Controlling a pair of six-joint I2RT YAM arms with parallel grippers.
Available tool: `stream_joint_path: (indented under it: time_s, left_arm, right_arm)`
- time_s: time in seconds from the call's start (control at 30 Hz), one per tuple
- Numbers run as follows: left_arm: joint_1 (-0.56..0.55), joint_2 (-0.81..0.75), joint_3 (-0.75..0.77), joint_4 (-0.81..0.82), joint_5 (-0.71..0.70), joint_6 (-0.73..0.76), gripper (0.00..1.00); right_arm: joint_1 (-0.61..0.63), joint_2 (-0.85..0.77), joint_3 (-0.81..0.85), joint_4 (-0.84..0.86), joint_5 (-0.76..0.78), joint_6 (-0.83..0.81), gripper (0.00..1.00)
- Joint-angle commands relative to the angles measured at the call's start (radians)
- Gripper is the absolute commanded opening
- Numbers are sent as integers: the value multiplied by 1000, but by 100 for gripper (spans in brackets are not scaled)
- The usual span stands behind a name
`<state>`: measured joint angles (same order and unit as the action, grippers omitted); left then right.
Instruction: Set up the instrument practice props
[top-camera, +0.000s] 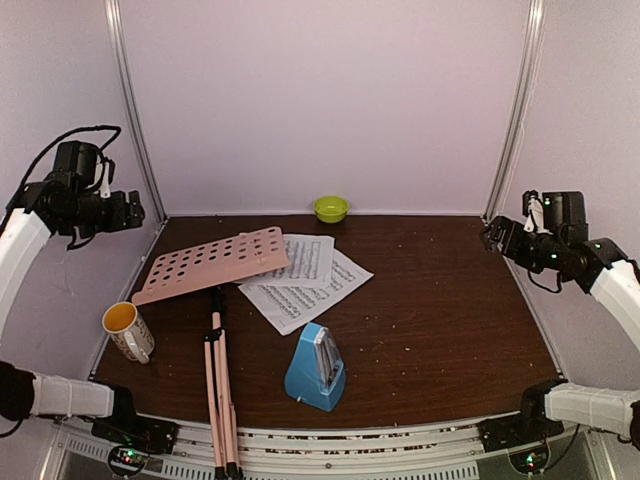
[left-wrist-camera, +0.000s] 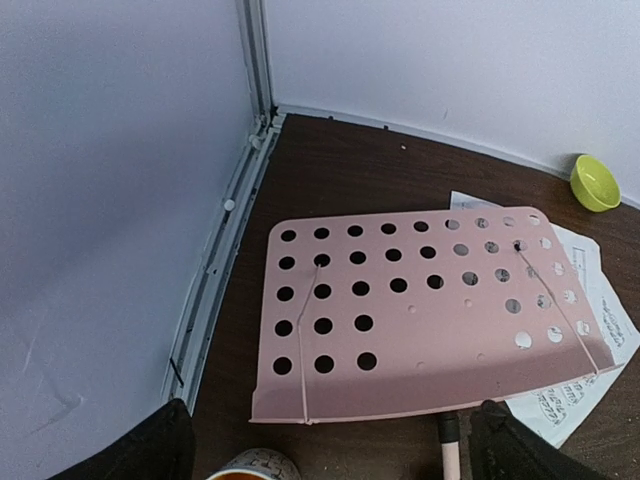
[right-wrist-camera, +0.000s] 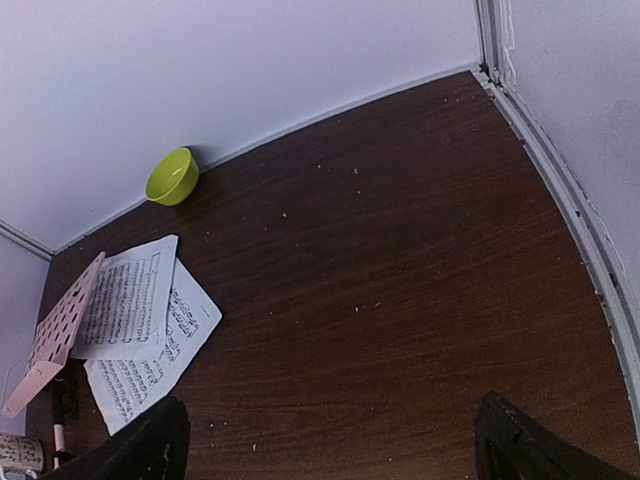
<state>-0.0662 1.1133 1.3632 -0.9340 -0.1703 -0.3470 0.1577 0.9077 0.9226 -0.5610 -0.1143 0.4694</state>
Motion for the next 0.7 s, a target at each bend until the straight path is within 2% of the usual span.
stream_joint_path:
  time_s: [0.0,0.13,0.37,0.67]
  left_arm:
    - [16,144,89,75,121,73,98]
    - [14,266,137,96,328,219,98]
    - [5,435,187,18,680,517,98]
    - [-75,603,187,-69,899,799,91]
  right_arm:
    - [-38,110,44,65,-82,-9,100]
    - [-55,189,50,109,-153,-14,100]
    - [-68,263,69,157,-348,-44,100]
    - [-74,289,52,294,-549,8,100]
